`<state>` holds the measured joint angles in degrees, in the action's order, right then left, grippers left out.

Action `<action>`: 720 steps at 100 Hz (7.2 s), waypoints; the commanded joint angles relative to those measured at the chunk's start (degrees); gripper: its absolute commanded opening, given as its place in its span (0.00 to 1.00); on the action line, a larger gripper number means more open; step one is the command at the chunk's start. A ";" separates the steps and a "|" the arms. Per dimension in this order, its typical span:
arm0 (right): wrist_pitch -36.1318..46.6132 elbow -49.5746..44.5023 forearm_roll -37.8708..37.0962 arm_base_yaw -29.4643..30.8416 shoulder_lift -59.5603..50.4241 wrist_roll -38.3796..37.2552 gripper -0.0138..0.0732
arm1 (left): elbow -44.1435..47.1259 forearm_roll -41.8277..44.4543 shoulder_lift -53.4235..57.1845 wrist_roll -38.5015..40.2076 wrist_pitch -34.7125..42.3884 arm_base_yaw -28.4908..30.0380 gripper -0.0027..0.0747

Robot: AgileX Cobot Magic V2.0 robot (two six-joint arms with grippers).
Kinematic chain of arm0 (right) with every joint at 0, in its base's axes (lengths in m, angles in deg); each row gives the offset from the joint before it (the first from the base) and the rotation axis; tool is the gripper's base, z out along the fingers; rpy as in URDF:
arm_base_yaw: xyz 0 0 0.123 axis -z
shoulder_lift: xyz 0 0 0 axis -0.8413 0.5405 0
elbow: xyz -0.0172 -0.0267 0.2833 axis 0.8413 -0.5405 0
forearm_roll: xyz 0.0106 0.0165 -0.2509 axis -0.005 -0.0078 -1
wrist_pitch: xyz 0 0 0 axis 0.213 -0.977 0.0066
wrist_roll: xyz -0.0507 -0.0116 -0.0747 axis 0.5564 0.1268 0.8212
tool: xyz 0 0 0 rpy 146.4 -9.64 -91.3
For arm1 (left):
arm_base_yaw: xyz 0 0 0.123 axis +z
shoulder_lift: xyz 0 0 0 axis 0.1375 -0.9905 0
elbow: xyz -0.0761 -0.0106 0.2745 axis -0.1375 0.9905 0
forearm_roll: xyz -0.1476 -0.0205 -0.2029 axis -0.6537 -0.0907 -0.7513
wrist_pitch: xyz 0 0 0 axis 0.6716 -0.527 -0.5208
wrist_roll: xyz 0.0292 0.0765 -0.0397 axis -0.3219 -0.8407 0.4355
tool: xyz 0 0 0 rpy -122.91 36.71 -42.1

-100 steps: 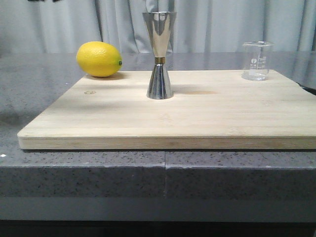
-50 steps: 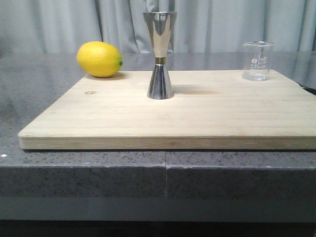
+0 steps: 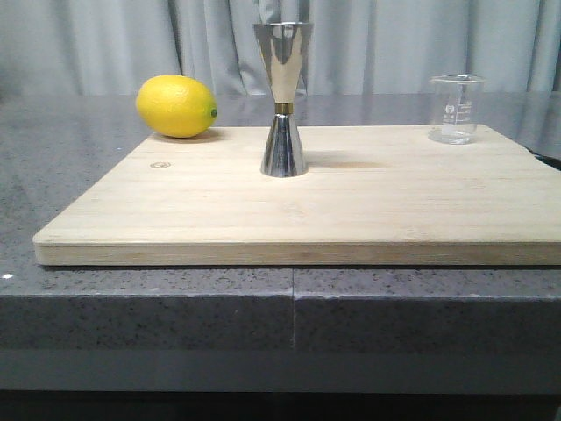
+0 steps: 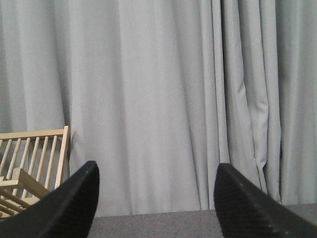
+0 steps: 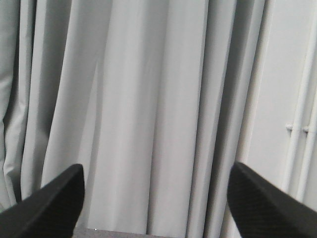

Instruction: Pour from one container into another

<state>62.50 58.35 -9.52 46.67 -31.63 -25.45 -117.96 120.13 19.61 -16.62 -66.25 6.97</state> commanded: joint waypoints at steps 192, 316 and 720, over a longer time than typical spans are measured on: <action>-4.64 -30.28 9.47 0.36 -33.52 10.93 0.08 | 37.68 -3.00 34.60 0.59 -1.35 -9.28 0.01; -14.30 -30.28 14.33 0.36 -33.39 7.48 0.08 | 42.62 -59.28 38.35 -55.35 -9.29 -16.55 0.01; -26.31 -40.73 -31.91 13.63 -45.88 -44.09 0.08 | 49.65 -68.75 48.61 -64.91 -20.28 -16.41 0.01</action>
<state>31.77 19.15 -40.84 59.90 -76.36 -69.43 -69.50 52.10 66.87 -81.47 -90.37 -9.10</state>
